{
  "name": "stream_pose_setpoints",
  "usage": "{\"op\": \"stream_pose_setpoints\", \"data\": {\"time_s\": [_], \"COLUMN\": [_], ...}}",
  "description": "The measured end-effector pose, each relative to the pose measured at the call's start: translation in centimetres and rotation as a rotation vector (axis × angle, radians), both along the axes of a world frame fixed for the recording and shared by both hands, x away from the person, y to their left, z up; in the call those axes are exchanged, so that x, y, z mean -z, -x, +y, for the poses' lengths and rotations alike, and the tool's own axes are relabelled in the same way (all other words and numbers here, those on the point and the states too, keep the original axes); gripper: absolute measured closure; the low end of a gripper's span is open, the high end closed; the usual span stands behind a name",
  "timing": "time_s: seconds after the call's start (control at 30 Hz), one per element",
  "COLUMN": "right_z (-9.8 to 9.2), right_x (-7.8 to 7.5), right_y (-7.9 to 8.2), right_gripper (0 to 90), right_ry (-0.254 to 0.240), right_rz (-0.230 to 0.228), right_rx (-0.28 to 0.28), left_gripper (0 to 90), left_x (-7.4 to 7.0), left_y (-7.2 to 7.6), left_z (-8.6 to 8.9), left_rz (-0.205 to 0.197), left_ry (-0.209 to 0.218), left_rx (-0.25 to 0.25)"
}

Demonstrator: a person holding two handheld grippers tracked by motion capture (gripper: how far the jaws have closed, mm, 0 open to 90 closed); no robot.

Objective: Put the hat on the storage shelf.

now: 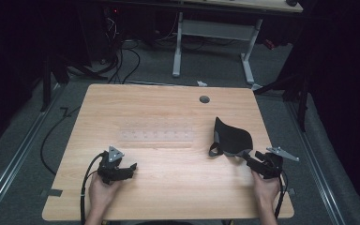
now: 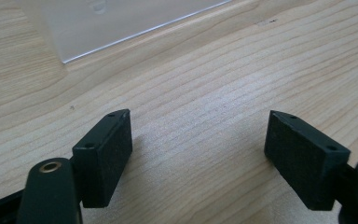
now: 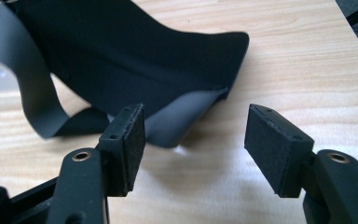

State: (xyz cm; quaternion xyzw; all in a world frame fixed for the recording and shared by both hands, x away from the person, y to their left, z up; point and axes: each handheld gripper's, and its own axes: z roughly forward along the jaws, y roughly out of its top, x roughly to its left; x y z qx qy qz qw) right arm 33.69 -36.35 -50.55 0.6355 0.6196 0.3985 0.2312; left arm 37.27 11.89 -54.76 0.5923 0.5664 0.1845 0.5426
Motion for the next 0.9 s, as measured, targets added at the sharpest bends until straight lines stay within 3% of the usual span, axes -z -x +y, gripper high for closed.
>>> {"op": "stream_pose_setpoints", "data": {"time_s": [0.3, 0.7, 0.77, 0.9], "right_z": [0.2, 0.1, 0.1, 0.6], "right_x": [0.5, 1.9, 2.2, 2.3], "right_y": [-2.3, -4.0, -4.1, -4.2], "right_gripper": [39.7, 46.7, 49.7, 58.2], "right_ry": [-0.034, -0.076, -0.078, -0.07], "right_rz": [0.049, 0.066, 0.082, 0.063], "right_rx": [0.002, -0.012, -0.019, -0.05], "left_gripper": [23.7, 23.3, 23.3, 23.3], "left_x": [0.0, 0.0, 0.0, 0.0], "left_y": [0.0, 0.0, 0.0, 0.0], "left_z": [0.0, 0.1, 0.1, 0.1], "left_rz": [0.0, 0.003, 0.003, 0.003], "left_ry": [0.0, -0.002, -0.002, -0.002], "left_rx": [0.0, -0.01, -0.01, -0.01]}}
